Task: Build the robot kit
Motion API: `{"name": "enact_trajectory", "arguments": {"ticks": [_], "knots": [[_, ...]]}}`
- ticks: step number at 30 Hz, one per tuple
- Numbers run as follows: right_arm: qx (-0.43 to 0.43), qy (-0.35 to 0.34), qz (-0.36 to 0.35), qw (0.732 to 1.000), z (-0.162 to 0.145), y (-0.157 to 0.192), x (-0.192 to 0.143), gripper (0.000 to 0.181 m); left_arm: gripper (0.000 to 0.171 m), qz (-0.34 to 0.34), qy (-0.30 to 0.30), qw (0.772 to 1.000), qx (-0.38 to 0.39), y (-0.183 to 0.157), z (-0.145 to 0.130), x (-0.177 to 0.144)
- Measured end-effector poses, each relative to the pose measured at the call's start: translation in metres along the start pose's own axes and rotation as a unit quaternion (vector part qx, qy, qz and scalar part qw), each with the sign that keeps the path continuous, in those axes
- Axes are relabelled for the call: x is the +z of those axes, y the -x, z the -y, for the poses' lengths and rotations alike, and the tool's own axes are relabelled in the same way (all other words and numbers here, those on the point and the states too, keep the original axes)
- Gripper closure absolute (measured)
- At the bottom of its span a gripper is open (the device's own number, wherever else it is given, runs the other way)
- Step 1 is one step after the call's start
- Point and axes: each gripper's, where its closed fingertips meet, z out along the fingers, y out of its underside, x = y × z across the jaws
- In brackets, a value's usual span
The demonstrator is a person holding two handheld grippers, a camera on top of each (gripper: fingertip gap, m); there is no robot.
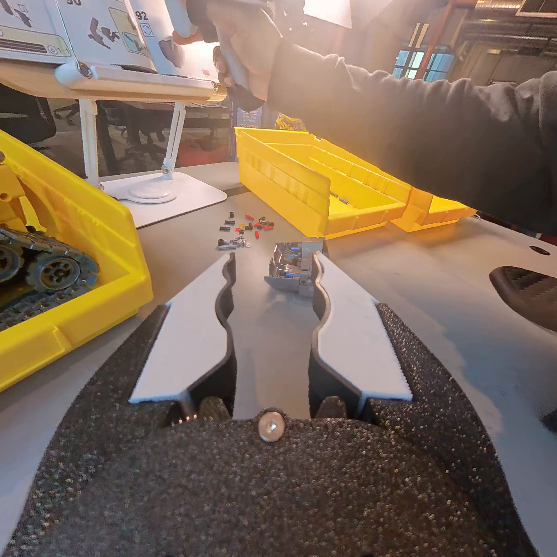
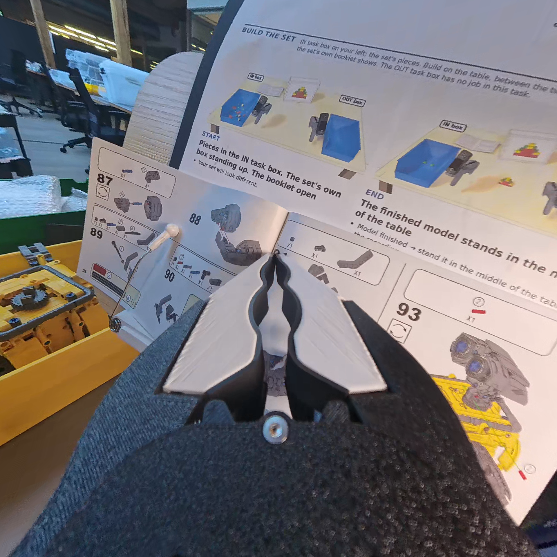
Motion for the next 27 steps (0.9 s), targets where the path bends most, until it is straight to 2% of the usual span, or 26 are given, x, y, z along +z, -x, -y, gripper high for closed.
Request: {"name": "enact_trajectory", "arguments": {"ticks": [8,12,15,18,20,22,24,27], "knots": [[0.004,0.004,-0.034,0.999,0.0,-0.023,-0.01,0.181,0.121,0.004,0.003,1.0,0.005,0.0,-0.001,0.001],[-0.004,0.011,-0.028,1.0,-0.002,-0.022,-0.012,0.181,0.12,0.009,0.006,1.0,0.006,0.001,-0.002,0.001],[-0.019,0.014,-0.005,1.0,-0.001,-0.009,-0.019,0.177,0.12,0.014,0.006,1.0,0.006,0.003,-0.002,0.0],[-0.081,0.002,0.082,0.993,0.005,0.038,-0.043,0.177,0.12,0.017,0.004,1.0,0.004,0.005,0.0,-0.001],[-0.12,0.053,0.18,0.975,-0.013,0.083,-0.063,0.175,0.12,0.015,0.002,1.0,0.002,0.003,0.002,-0.001],[-0.155,0.137,0.268,0.941,-0.046,0.123,-0.084,0.175,0.12,0.011,0.004,1.0,-0.002,0.001,0.001,0.0],[-0.185,0.249,0.351,0.883,-0.094,0.154,-0.108,0.172,0.12,0.004,0.008,1.0,-0.006,-0.002,-0.001,0.002],[-0.244,0.362,0.389,0.811,-0.155,0.164,-0.126,0.172,0.12,0.004,0.017,1.0,0.002,-0.004,-0.004,0.003]]}}
